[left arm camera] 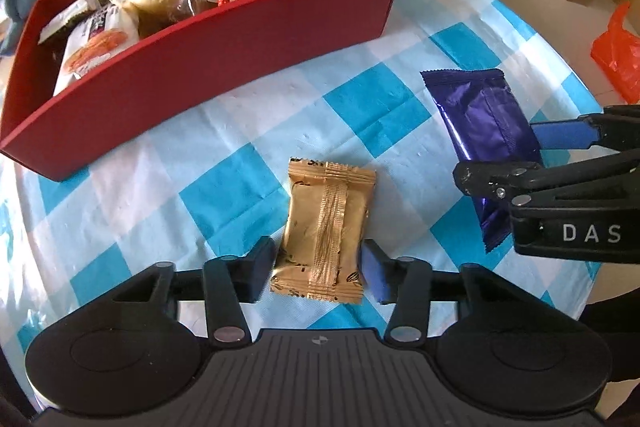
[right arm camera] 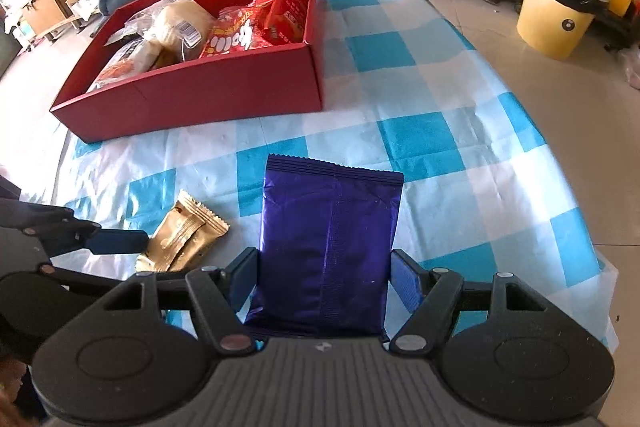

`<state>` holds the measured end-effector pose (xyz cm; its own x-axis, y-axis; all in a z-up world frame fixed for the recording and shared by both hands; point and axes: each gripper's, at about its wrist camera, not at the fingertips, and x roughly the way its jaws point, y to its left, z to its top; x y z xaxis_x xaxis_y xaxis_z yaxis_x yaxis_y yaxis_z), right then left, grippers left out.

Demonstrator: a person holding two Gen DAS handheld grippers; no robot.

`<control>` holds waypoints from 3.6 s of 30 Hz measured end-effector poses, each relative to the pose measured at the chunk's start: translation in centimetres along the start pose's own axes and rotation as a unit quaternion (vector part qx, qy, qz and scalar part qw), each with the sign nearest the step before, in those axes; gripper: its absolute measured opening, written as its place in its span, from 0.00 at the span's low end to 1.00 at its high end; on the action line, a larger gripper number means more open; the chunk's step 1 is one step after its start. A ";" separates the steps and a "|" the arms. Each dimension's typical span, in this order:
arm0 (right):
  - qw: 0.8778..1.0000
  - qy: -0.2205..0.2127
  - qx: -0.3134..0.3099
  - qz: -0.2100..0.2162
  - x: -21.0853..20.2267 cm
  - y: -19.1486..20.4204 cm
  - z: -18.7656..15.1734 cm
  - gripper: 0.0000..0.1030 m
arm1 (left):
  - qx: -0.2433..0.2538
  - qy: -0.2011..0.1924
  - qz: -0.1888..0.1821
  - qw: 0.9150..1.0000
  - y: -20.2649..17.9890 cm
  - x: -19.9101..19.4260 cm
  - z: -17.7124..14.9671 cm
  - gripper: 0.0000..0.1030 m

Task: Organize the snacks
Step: 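Grasp the gold wrapped cake with the left tool while the right tool grasps the purple foil bag, then lift the gold cake and purple bag and carry them over the red box, then lower the gold cake and purple bag into the red box and open both tools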

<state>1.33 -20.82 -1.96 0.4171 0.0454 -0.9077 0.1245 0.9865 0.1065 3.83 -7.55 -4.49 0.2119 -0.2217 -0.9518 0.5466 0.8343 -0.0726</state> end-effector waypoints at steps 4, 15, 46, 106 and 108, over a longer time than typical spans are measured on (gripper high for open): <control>1.000 0.003 0.005 -0.002 0.2 -0.3 0.0 0.63 | -0.005 -0.001 0.010 1.000 -0.1 0.6 0.3 0.78; 1.000 -0.006 0.004 0.001 -0.1 -0.1 0.3 0.63 | -0.007 -0.019 0.022 1.000 -0.7 -0.2 0.1 0.46; 0.999 -0.034 -0.035 0.007 -0.9 2.4 0.7 0.63 | -0.020 -0.055 0.034 0.998 0.1 -3.0 -0.5 0.46; 0.992 -0.114 -0.038 0.040 2.6 6.4 15.9 0.65 | -0.161 -0.127 0.113 0.972 11.5 -4.1 10.6 0.67; 0.992 -0.116 -0.037 0.040 2.4 6.3 16.0 0.65 | -0.161 -0.130 0.114 0.972 11.5 -4.4 10.6 0.69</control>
<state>17.49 -16.99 2.98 0.6207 0.0952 -0.7783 0.0195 0.9904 0.1367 17.71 -2.36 1.98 0.5182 -0.0984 -0.8496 0.1885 0.9821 0.0012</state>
